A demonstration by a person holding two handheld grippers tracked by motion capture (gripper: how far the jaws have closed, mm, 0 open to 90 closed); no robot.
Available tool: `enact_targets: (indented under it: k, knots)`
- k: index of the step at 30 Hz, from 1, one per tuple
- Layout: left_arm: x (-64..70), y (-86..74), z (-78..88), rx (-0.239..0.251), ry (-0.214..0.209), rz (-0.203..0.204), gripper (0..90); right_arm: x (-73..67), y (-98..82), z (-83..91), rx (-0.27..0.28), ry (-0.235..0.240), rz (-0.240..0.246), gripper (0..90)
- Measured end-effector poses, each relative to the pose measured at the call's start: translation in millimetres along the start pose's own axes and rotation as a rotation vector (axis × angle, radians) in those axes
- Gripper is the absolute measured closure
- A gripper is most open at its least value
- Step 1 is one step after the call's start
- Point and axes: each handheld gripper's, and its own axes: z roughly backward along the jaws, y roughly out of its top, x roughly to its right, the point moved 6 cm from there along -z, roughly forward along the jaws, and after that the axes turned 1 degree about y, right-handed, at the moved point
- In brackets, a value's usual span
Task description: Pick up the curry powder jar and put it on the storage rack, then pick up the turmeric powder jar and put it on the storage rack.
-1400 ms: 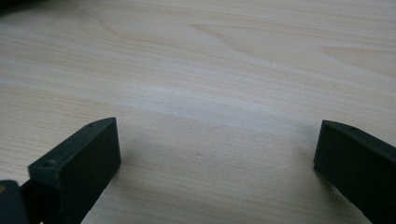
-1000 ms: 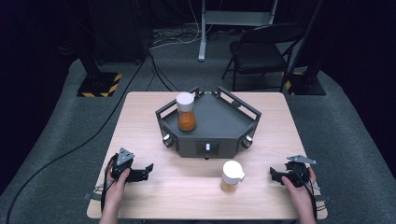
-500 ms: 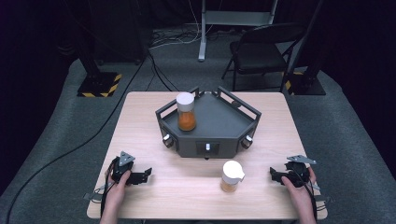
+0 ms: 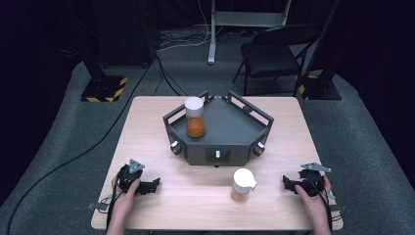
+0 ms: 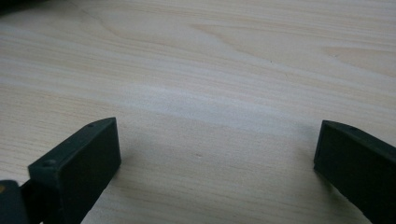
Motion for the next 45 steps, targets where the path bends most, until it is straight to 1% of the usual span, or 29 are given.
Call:
enact_targets:
  k: [34, 40, 45]
  knots:
    - [-0.1, 0.0, 0.0, 0.0, 0.0, 0.001, 0.0, -0.1, 0.5, -0.6, 0.0, -0.001, -0.001, 0.0]
    - [0.0, 0.0, 0.0, 0.0, 0.0, 0.001, 0.0, 1.0, -0.1, 0.1, 0.001, 0.006, 0.003, 0.0]
    - [-0.1, 0.0, 0.0, 0.0, 0.0, 0.001, 0.0, 3.6, 0.5, 2.8, -0.001, 0.005, -0.004, 5.6]
